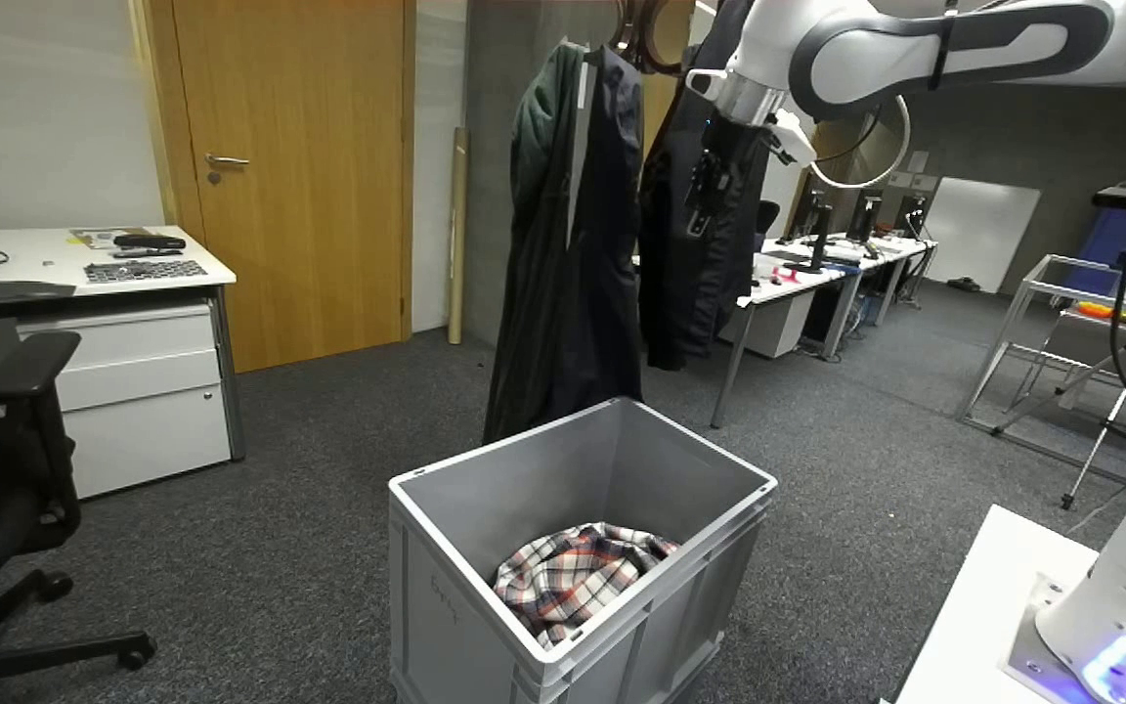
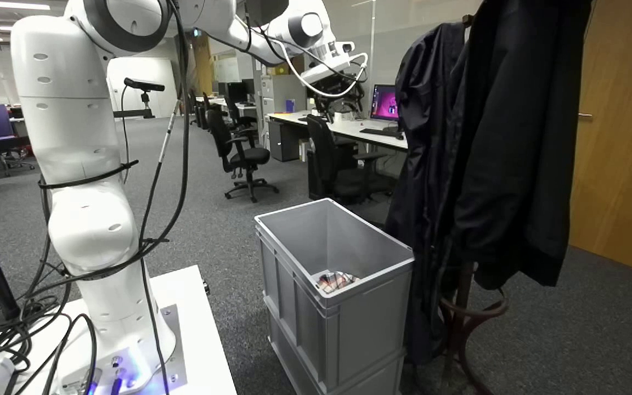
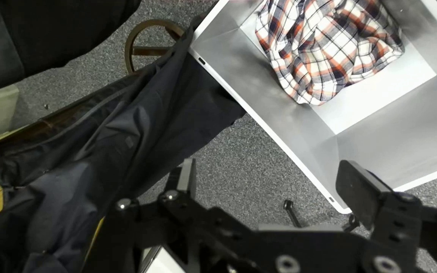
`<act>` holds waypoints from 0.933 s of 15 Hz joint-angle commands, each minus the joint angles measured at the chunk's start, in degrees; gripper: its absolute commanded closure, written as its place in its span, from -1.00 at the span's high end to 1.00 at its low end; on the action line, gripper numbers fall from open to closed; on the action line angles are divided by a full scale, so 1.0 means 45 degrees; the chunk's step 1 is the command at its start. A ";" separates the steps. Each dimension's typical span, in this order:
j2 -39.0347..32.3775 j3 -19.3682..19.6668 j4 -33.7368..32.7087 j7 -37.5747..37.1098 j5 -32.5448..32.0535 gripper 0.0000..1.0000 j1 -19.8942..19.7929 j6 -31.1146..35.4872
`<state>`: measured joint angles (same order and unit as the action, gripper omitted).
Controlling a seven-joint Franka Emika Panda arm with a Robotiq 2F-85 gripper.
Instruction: Put the flannel shirt inside the grey container.
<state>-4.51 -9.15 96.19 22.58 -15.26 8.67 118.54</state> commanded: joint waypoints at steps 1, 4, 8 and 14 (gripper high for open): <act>0.0962 0.0064 0.0625 -0.0292 -0.0149 1.00 -0.0021 0.0594; 0.1643 0.0071 0.0787 -0.0286 0.0164 1.00 -0.0039 0.0028; 0.2649 0.0121 0.1095 0.0201 0.1298 1.00 -0.0007 -0.1332; 0.3523 0.0316 0.1403 -0.0608 0.2111 1.00 -0.0061 -0.2115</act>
<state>8.22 -8.64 100.06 21.72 -7.30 8.66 109.46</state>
